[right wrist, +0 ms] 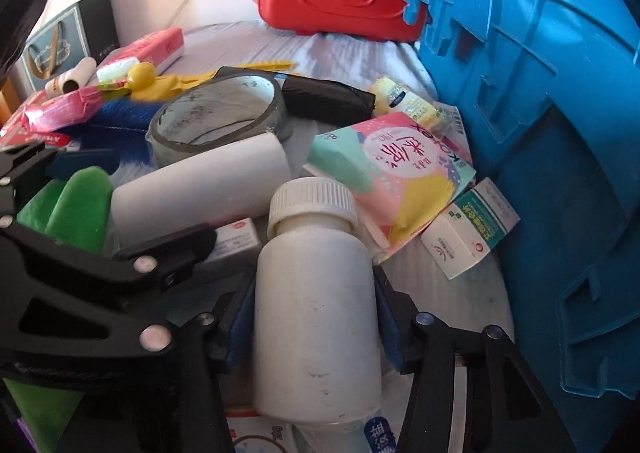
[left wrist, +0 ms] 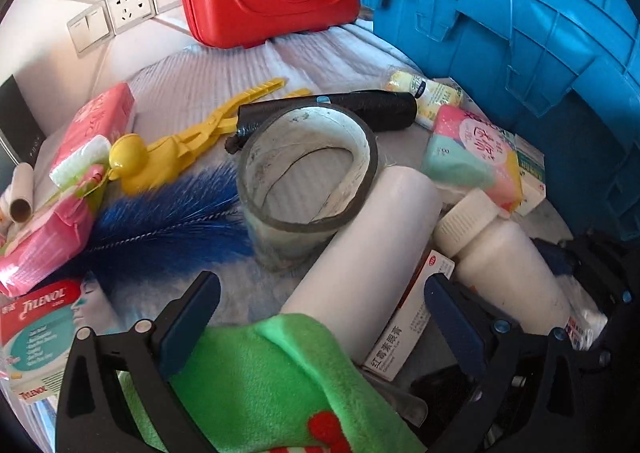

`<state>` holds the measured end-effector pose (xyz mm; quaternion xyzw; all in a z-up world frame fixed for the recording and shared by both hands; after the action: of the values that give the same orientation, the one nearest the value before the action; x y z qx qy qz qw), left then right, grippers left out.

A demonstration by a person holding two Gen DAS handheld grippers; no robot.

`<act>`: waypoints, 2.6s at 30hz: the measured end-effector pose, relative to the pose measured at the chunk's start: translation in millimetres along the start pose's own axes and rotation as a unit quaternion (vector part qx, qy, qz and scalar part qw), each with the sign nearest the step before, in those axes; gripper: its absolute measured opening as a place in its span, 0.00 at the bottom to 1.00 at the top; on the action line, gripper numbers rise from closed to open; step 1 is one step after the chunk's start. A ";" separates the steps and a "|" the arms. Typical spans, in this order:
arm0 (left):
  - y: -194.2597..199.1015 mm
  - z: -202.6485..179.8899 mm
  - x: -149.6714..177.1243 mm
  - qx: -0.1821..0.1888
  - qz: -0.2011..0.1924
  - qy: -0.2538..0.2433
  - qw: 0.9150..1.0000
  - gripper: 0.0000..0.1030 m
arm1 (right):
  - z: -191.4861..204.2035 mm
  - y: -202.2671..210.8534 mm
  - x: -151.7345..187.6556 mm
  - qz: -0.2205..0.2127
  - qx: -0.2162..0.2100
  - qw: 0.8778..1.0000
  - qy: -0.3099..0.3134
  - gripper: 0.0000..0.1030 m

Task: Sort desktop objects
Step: 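Grasp the white plastic pill bottle with the right tool, then lift the white pill bottle and carry it over the blue crate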

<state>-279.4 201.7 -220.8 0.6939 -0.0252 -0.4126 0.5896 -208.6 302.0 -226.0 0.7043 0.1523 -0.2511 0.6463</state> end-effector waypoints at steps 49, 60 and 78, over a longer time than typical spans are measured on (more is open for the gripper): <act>40.0 2.6 -5.0 0.011 -0.051 -0.008 0.999 0.50 | 11.1 49.5 -9.4 -0.069 -0.009 0.997 -0.015 0.50; 100.8 18.0 -5.3 -0.017 -0.101 0.005 0.995 0.50 | 21.7 117.0 -15.5 -0.133 -0.016 0.991 -0.017 0.50; 221.7 -0.6 13.8 -0.019 -0.172 0.000 0.985 0.50 | 21.1 271.7 4.3 -0.229 -0.020 0.972 -0.046 0.50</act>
<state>-169.9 127.7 -42.4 0.6768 0.1021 -0.5082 0.5227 -61.8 248.7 -2.6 0.6251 0.2847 -0.4217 0.5920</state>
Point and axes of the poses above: each gripper's, at about its wrist camera, not at the fingertips, and y roughly against the way its jaws point, z to its left, x to its underside, the point moved 3 cm from there along -y, roughly the way its jaws point, and after that the axes turned 8 degrees about -y, right-handed, at the moved point
